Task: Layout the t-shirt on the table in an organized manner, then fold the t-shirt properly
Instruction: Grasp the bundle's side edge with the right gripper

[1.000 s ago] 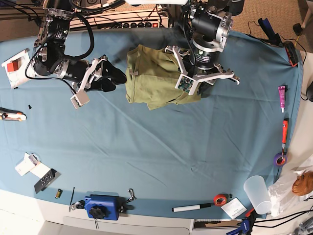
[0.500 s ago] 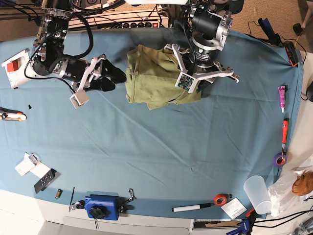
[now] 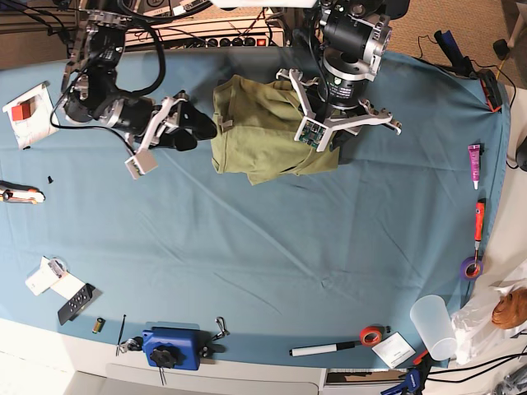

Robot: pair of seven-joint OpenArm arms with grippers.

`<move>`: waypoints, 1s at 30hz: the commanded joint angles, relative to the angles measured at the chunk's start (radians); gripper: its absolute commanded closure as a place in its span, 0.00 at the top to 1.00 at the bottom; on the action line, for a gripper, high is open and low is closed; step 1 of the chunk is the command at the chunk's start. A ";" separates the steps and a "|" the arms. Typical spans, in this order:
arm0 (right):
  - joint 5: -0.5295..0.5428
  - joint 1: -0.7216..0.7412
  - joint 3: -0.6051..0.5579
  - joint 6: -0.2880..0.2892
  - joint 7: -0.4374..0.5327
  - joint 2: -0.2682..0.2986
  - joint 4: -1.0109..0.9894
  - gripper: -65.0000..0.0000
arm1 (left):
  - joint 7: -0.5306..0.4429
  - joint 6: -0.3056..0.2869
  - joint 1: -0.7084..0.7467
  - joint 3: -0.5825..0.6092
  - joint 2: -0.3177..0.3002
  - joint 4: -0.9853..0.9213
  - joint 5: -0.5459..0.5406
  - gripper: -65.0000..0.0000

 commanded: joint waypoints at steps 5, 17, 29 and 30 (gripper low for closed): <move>0.018 0.009 0.003 -0.014 0.016 -0.009 0.005 0.55 | -0.026 0.003 -0.002 0.000 0.004 0.018 0.008 0.17; 0.079 0.021 0.003 0.005 0.011 -0.034 -0.193 0.55 | -0.038 0.003 -0.002 0.000 0.003 0.018 0.007 0.17; 0.027 0.039 -0.178 0.005 0.054 -0.051 -0.193 0.55 | -0.059 0.002 -0.004 0.000 0.004 0.018 0.007 0.17; 0.006 0.039 -0.194 0.005 0.069 -0.060 -0.193 0.55 | -0.059 0.003 -0.004 0.000 0.004 0.018 0.007 0.17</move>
